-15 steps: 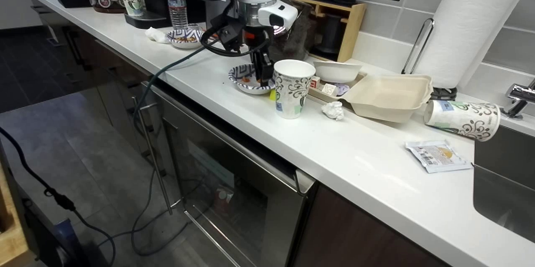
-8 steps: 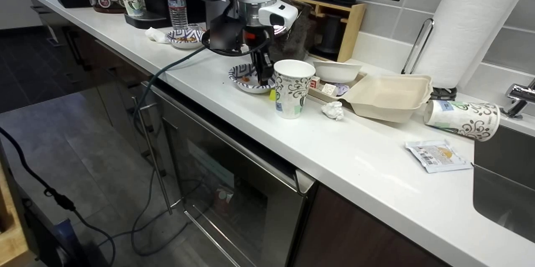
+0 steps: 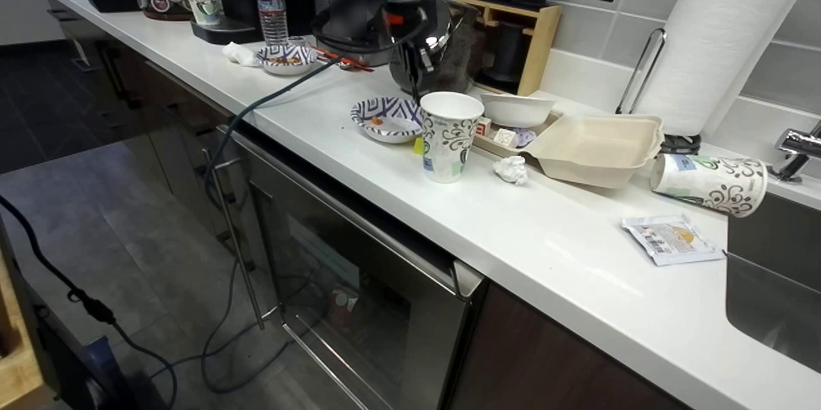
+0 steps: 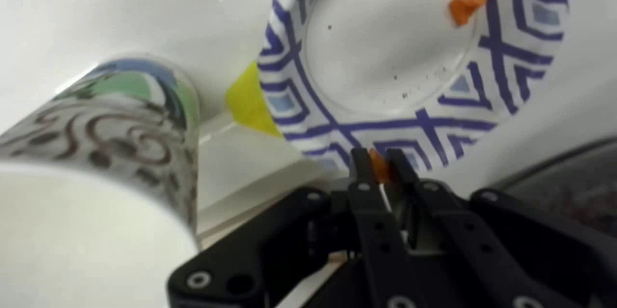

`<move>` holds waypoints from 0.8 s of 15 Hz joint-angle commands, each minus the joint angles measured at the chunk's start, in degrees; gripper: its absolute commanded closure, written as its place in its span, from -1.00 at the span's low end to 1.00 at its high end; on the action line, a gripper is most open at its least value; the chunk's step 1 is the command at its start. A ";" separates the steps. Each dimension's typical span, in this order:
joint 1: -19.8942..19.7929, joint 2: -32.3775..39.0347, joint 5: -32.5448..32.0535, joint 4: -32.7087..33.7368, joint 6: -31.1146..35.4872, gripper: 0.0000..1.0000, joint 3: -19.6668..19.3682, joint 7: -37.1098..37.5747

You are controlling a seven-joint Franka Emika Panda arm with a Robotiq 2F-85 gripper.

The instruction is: Pick up the object in the bowl in front and move it to the bowl in the back

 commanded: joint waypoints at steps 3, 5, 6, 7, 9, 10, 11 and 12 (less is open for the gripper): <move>-3.98 -3.84 11.93 3.71 -4.35 0.94 3.62 -2.97; -2.66 -1.80 13.28 6.54 -3.08 0.94 4.27 -3.04; -1.57 0.04 12.80 8.37 -1.80 0.94 4.60 -2.43; -0.63 1.55 12.12 9.73 0.05 0.94 4.82 -1.96; 1.44 5.72 9.71 13.49 6.02 0.94 4.51 0.00; 1.99 7.50 8.79 15.25 8.75 0.94 4.32 1.06; 2.48 9.39 7.89 17.33 12.52 0.94 3.90 2.57; 2.80 11.14 6.89 19.30 15.21 0.94 3.36 4.77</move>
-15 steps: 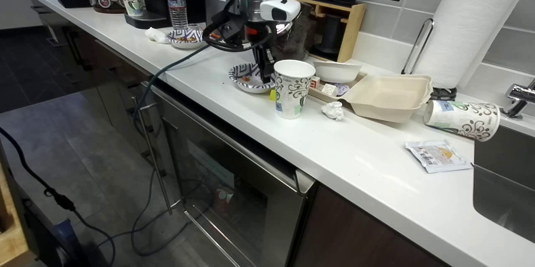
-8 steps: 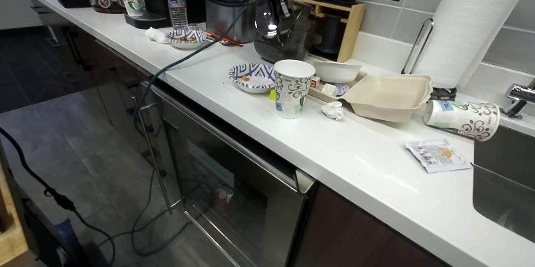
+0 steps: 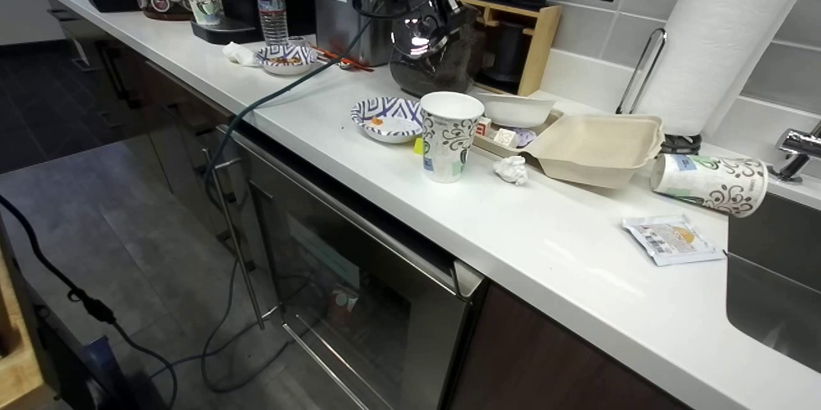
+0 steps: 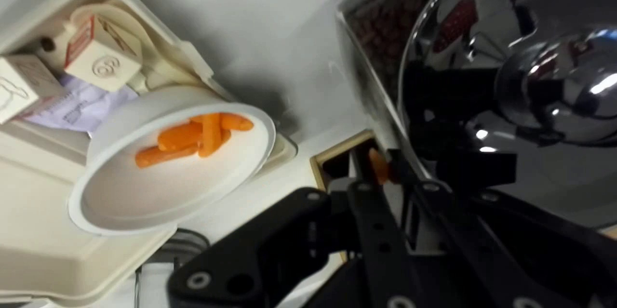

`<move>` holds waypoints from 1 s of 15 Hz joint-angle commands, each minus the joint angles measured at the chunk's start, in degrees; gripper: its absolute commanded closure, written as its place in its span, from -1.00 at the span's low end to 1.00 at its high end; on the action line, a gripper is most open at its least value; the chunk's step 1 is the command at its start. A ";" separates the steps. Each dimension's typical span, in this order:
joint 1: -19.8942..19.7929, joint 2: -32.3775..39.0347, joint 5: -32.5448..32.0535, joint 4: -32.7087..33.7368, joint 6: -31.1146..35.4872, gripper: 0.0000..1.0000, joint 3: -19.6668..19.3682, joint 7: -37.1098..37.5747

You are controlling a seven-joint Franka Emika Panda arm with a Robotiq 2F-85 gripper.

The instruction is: Pick up the object in the bowl in front and move it to the bowl in the back

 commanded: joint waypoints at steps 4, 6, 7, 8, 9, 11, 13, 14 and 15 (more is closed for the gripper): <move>3.99 11.58 -12.66 13.66 9.31 0.94 -9.73 16.73; 5.26 13.81 -16.82 16.35 7.29 0.94 -13.94 22.31; 5.35 14.48 -18.03 17.42 5.67 0.25 -14.90 24.08; 5.16 14.99 -18.80 18.40 4.09 0.24 -15.13 25.14; 5.07 15.34 -19.53 19.29 2.59 0.09 -15.36 26.02; 4.11 15.49 -19.96 20.99 -1.03 -0.18 -14.39 26.40; 2.99 14.12 -19.81 21.49 -5.25 -0.48 -13.29 25.57; 1.46 12.24 -19.09 20.88 -9.16 -0.65 -11.17 22.03; 0.16 9.38 -16.52 18.50 -11.79 -0.79 -9.65 15.87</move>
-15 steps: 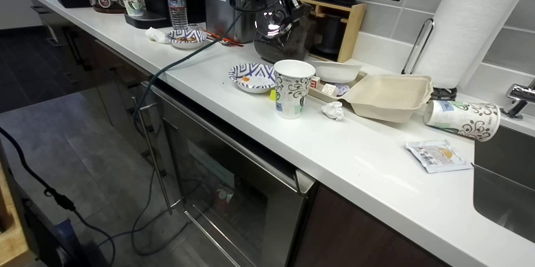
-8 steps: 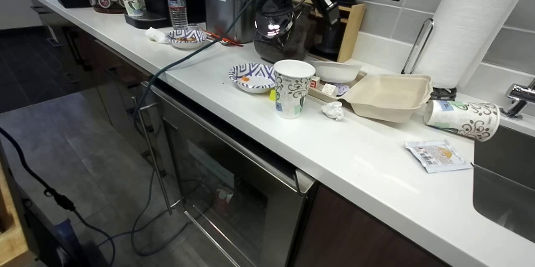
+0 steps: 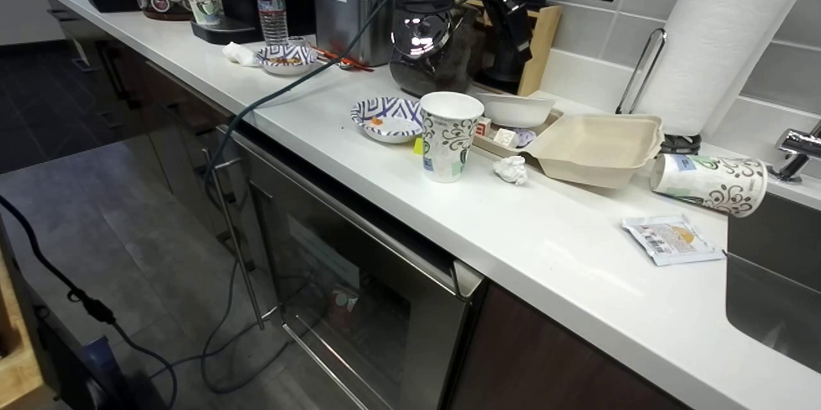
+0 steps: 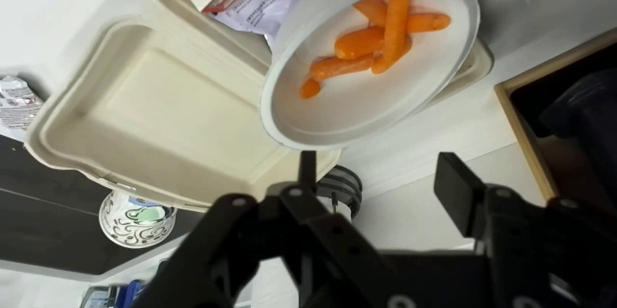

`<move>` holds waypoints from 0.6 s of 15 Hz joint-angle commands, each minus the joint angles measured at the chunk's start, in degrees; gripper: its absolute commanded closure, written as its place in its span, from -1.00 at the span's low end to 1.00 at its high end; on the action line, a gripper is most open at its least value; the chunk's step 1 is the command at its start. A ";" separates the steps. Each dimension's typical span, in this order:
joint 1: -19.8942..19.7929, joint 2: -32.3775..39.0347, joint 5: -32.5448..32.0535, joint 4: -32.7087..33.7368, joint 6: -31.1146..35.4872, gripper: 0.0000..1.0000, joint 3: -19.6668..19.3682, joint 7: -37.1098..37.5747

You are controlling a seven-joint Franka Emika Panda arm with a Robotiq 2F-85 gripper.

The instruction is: Pick up the object in the bowl in front and move it to the bowl in the back

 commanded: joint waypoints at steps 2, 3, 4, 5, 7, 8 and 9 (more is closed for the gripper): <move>-6.80 -8.84 3.74 -5.71 -10.71 -1.00 7.03 -16.97; -9.01 -11.44 4.06 -8.32 -12.12 -1.00 8.88 -21.01; -10.90 -13.44 5.27 -10.15 -13.93 -1.00 10.00 -25.11; -12.79 -15.93 6.65 -12.88 -15.80 -1.00 10.72 -29.25; -15.85 -20.53 9.33 -17.88 -20.48 -1.00 11.35 -36.36; -17.11 -22.90 10.45 -20.40 -23.12 -1.00 11.42 -39.40; -18.25 -25.50 11.58 -23.25 -25.82 -1.00 11.44 -42.29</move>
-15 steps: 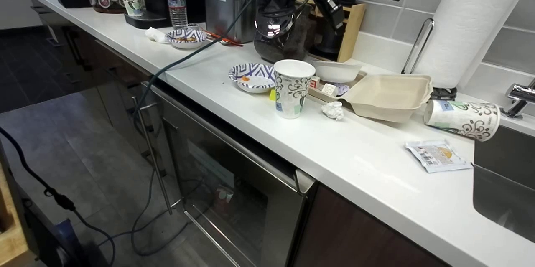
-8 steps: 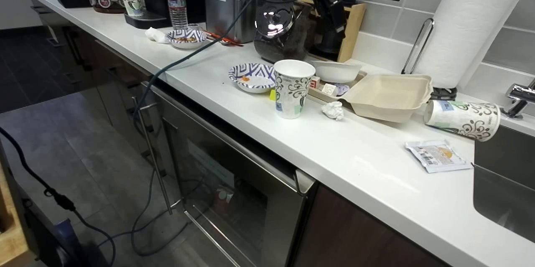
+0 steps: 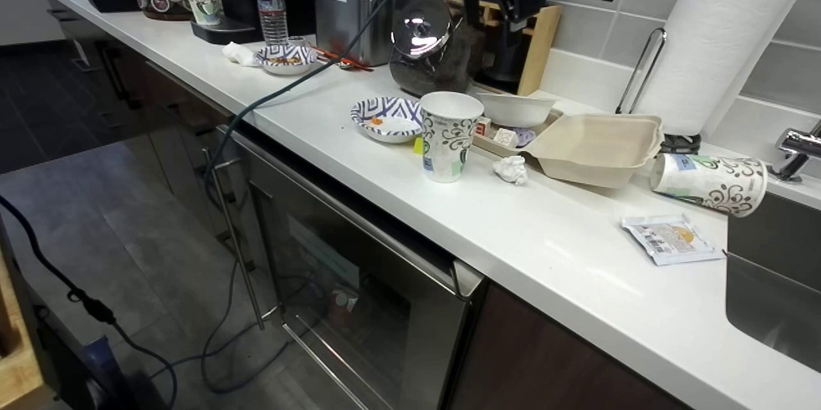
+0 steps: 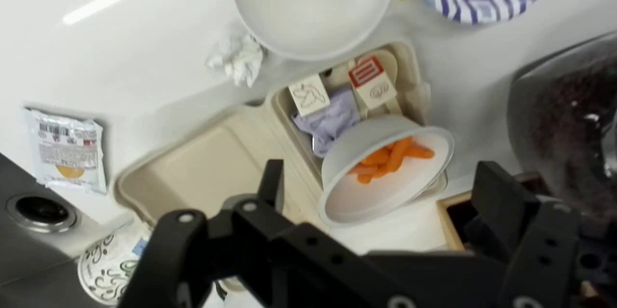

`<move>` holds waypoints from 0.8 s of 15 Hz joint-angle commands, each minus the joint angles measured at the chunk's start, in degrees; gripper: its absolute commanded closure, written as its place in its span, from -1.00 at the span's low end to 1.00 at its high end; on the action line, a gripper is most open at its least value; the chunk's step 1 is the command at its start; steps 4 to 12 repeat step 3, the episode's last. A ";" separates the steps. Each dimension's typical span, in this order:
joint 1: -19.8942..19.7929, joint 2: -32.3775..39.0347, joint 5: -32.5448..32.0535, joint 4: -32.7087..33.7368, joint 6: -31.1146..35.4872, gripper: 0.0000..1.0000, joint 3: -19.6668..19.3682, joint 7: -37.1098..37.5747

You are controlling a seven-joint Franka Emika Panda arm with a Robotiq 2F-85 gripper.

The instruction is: Pick up the object in the bowl in front and move it to the bowl in the back

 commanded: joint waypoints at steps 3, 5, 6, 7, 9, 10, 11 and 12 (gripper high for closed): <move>-2.81 -6.59 3.43 -7.08 -8.41 -1.00 -0.59 -8.60; -2.81 -6.59 3.43 -7.08 -8.41 -1.00 -0.59 -8.60; -2.81 -6.59 3.43 -7.08 -8.41 -1.00 -0.59 -8.60; -2.81 -6.59 3.43 -7.08 -8.41 -1.00 -0.59 -8.60; -2.81 -6.59 3.43 -7.08 -8.41 -1.00 -0.59 -8.60; -2.81 -6.59 3.43 -7.08 -8.41 -1.00 -0.59 -8.60; -2.81 -6.59 3.43 -7.08 -8.41 -1.00 -0.59 -8.60; -2.81 -6.59 3.43 -7.08 -8.41 -1.00 -0.59 -8.60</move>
